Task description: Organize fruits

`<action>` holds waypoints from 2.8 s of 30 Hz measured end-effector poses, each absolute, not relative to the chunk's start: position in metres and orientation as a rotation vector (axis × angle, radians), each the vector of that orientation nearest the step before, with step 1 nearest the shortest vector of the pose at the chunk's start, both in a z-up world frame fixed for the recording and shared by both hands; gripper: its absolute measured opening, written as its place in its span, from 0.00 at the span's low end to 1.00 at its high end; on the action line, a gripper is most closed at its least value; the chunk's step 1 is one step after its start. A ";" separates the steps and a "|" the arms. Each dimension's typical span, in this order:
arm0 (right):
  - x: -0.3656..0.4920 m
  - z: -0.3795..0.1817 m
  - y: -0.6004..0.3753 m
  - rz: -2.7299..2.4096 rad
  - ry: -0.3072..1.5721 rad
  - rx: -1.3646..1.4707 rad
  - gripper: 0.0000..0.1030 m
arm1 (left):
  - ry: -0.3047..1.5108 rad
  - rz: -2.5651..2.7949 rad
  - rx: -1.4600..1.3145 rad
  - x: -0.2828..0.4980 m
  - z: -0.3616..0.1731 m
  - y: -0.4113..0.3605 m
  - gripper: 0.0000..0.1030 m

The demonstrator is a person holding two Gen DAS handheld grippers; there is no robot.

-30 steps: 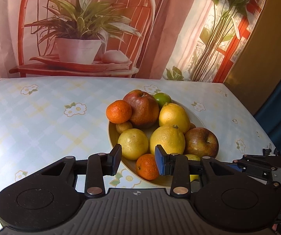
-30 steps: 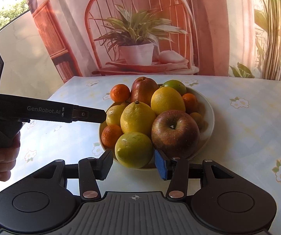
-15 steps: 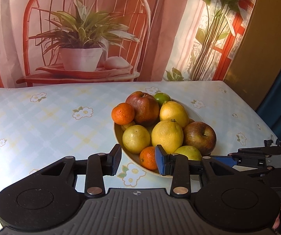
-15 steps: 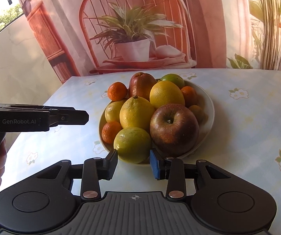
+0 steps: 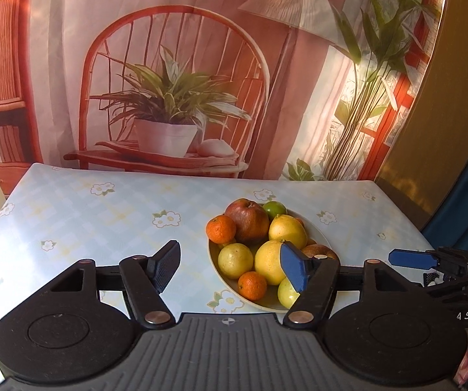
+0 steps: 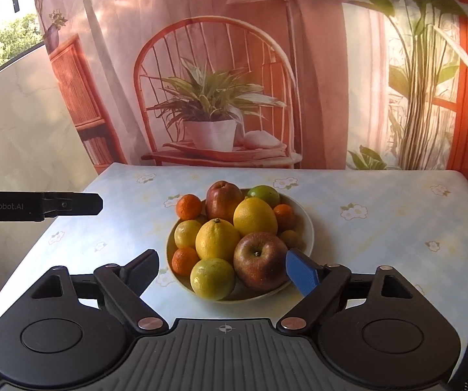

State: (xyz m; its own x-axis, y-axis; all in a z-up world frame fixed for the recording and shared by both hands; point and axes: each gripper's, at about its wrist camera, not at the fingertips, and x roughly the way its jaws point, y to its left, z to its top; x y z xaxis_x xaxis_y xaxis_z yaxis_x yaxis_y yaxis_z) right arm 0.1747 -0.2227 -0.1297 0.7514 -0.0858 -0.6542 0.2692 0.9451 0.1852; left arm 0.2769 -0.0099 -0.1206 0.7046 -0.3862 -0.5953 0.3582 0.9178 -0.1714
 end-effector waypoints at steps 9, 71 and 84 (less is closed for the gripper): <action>0.151 -0.073 -0.211 -0.246 0.613 0.227 1.00 | 0.557 -0.417 0.019 0.232 -0.077 -0.009 0.86; 0.121 -0.031 -0.186 -0.238 0.536 0.230 1.00 | 0.466 -0.311 0.059 0.169 -0.038 -0.009 0.93; 0.120 -0.031 -0.185 -0.238 0.535 0.231 1.00 | 0.468 -0.320 0.044 0.170 -0.033 -0.007 0.93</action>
